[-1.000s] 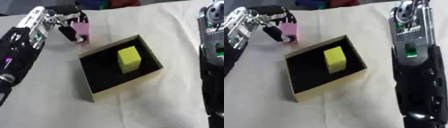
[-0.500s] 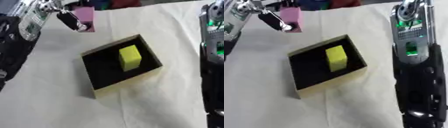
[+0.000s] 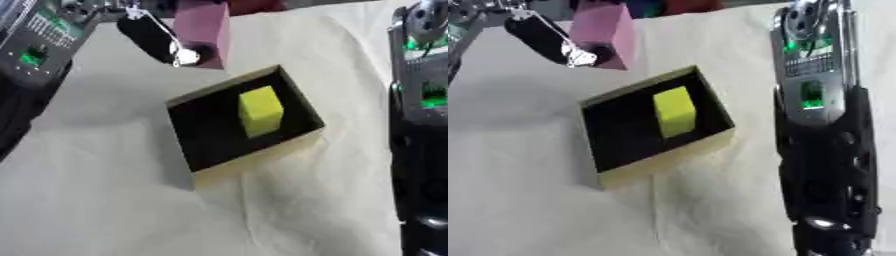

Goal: Pick up objects on the table and place them in the box.

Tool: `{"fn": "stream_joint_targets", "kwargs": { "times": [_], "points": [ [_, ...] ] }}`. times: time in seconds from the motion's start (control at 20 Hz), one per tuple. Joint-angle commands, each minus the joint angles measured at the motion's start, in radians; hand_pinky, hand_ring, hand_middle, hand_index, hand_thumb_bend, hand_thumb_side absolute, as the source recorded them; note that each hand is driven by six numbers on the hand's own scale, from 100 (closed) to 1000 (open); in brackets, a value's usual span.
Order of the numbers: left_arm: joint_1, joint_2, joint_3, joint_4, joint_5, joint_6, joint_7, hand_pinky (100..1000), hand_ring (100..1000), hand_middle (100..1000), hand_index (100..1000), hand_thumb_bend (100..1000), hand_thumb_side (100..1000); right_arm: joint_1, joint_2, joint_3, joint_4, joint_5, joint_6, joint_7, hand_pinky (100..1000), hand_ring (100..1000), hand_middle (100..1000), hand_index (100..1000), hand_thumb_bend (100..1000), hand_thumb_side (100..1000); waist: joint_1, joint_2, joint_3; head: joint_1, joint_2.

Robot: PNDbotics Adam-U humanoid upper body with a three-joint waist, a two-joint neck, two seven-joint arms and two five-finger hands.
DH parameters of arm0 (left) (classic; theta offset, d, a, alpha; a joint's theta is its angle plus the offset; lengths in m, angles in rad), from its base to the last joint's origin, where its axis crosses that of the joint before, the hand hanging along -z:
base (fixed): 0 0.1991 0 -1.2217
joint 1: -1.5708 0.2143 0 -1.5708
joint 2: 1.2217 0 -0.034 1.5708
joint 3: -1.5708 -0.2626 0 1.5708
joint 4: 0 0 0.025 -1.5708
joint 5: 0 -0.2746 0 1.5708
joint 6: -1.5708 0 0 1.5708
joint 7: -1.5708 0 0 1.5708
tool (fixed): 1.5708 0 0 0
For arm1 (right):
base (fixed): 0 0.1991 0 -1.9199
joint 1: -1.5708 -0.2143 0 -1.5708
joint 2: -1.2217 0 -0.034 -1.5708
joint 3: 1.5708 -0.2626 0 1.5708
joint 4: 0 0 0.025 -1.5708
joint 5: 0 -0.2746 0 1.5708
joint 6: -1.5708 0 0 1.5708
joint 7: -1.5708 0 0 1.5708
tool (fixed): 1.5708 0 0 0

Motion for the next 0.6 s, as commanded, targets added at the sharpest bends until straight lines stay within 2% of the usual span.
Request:
{"fn": "stream_joint_targets", "kwargs": {
  "times": [0.05,0.4,0.6],
  "points": [
    [-0.007,0.007,-0.015,-0.061,0.024,0.029,-0.021,496,397,330,542,100,100,-0.012,0.006,0.004,-0.028,0.003,-0.005,0.004,785,750,756,995,100,1000,-0.001,-0.026,0.001,-0.002,0.007],
    [0.039,-0.039,-0.054,-0.053,0.025,0.054,-0.033,491,397,331,543,100,100,-0.008,0.017,0.006,-0.046,-0.002,-0.007,0.007,785,750,756,995,100,1000,-0.002,-0.021,-0.003,-0.003,0.009],
    [0.055,-0.058,-0.067,-0.071,-0.065,0.043,-0.026,518,417,343,557,100,100,-0.004,0.016,0.004,-0.053,-0.006,-0.005,0.006,785,750,756,995,100,1000,-0.004,-0.020,0.001,-0.002,0.007]
  ]
}}
